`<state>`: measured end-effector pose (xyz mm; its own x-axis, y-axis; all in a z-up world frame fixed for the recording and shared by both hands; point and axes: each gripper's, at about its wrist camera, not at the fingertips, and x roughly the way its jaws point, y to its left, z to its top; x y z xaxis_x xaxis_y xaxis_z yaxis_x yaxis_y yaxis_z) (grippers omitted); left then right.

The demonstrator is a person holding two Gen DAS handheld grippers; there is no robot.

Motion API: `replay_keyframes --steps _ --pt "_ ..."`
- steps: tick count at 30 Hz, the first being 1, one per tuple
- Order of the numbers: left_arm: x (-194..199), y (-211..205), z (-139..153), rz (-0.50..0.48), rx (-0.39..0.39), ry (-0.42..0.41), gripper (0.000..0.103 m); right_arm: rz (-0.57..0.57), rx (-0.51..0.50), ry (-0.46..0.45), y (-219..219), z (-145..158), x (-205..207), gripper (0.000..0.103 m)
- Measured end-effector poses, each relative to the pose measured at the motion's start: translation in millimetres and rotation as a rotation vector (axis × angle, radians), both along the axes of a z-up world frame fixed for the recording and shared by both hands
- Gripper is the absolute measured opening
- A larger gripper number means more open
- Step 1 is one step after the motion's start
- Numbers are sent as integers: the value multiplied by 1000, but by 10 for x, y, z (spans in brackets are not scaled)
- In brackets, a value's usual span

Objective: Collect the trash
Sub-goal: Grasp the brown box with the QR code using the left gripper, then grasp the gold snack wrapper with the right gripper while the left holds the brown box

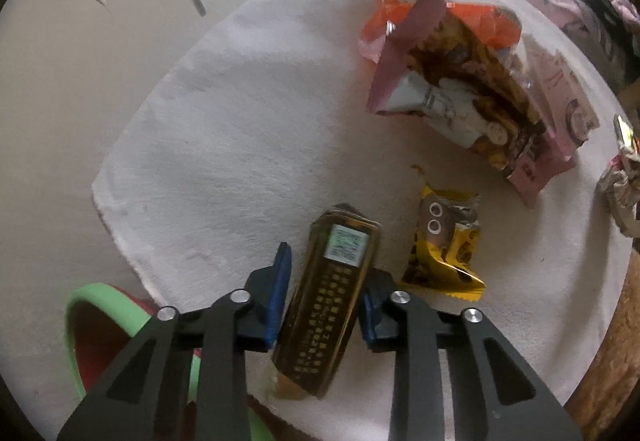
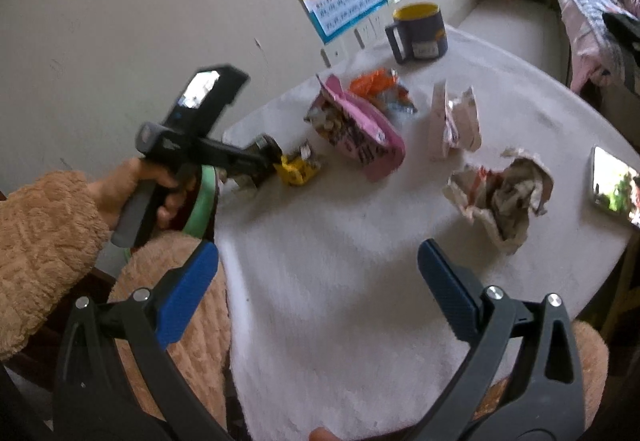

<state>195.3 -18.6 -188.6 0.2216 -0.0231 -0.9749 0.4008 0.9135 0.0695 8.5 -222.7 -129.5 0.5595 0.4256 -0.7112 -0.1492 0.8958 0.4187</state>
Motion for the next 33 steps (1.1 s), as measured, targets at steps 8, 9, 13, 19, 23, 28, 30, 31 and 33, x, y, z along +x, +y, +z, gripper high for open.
replay_keyframes --steps 8,9,13,19,23,28,30,31,33 --pt "-439 341 409 157 -204 -70 21 19 38 40 26 -57 27 98" --pt "-572 388 481 174 -235 -92 21 16 33 49 34 -66 46 98" --pt "-1035 612 639 280 -357 -141 21 5 -16 51 81 -56 212 97" --pt "-1469 729 567 430 -491 -186 21 12 -36 82 303 -39 765 89" --pt "-1473 682 560 395 -511 -214 21 44 -76 150 628 -193 1149 80" --pt "-1489 744 521 403 -557 -208 21 32 -123 243 916 -459 1499 74" --pt "-1486 795 500 415 -586 -200 21 11 -130 289 977 -583 1613 70" --pt "-1486 817 491 420 -593 -197 21 0 -129 308 995 -634 1656 67" --pt "-1486 840 480 424 -610 -194 21 -10 -135 324 1026 -698 1712 60"
